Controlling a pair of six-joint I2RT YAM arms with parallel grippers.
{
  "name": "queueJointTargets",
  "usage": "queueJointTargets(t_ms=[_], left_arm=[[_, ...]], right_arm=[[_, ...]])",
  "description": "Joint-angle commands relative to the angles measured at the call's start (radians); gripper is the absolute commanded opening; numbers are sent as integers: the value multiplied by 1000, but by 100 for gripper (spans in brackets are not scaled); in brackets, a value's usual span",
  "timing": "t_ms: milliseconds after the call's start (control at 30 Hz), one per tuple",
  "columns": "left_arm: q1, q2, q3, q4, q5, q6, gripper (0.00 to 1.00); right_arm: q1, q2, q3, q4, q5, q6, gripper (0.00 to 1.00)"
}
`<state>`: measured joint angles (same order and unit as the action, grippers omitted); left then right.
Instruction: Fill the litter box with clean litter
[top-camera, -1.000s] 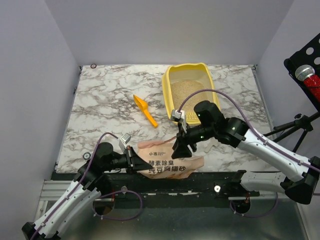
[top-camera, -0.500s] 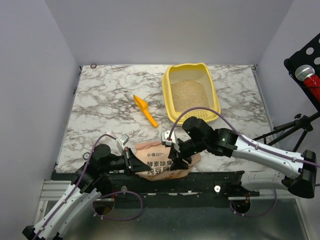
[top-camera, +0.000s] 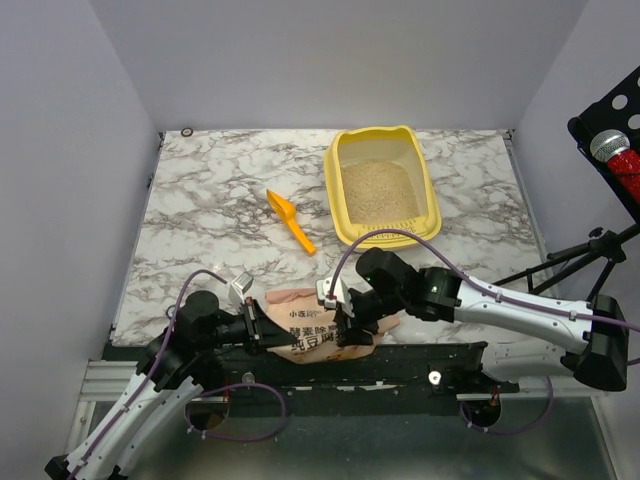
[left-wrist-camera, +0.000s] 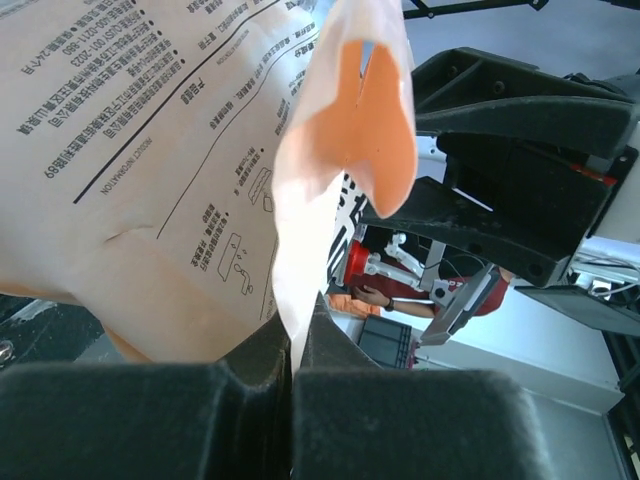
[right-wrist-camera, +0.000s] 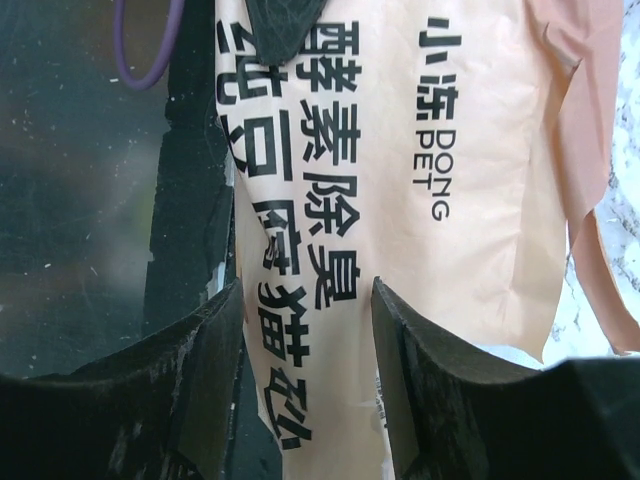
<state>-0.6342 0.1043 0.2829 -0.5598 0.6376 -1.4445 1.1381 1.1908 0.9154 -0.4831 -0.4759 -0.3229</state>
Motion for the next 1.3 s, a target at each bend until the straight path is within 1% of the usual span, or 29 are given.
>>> queueJointTargets(t_ms=[0,233,300,367,400,433,500,533,600,700,767,800,833,900,1000,1067,1100,1200,1233,1267], left_arm=[[2,-40,62,-58,-19,-24,0],[2,-69,61,-65,-47,-45,0],[2,-68,67,-65,-52,-44,0],[2,-66,75,-71,-55,-36,0],[2,-66,81,-72,-56,-33,0],[4,-69,85,-80,-59,-28,0],[2,-81,96,-81,-72,-19,0],[2,-84,110,-87,-85,-8,0],[2,-74,154,-129,-133,48,0],[2,9,269,-224,-231,238,0],[2,93,376,-279,-298,368,8],[2,144,427,-301,-341,424,11],[2,190,479,-313,-377,490,11],[2,262,559,-307,-447,593,13],[2,352,639,-276,-506,712,20],[2,411,660,-226,-501,775,20],[2,434,656,-174,-463,809,20],[2,515,625,-16,-278,878,19],[4,564,625,19,-221,903,19],[4,598,636,46,-190,932,20]], right_arm=[[17,30,-30,8,10,-13,62],[29,67,-42,32,-39,8,61],[31,75,-41,37,-50,12,51],[32,87,-41,40,-53,16,35],[31,93,-43,38,-49,22,28],[32,93,-41,32,-43,22,17],[31,90,-39,23,-26,22,2],[31,83,-39,15,-15,22,0],[31,61,-33,-3,3,28,0],[32,21,-33,-37,55,50,0],[32,4,-29,-60,118,68,0],[29,1,-21,-77,149,68,1],[29,1,-16,-89,173,71,0],[12,1,-6,-101,189,74,0],[-18,-13,2,-94,197,65,0],[-41,-22,19,-92,210,47,0],[-58,-28,33,-92,215,38,0],[-130,-33,92,-92,174,-7,0],[-152,-30,112,-92,159,-28,0],[-172,-25,132,-95,145,-39,0]])
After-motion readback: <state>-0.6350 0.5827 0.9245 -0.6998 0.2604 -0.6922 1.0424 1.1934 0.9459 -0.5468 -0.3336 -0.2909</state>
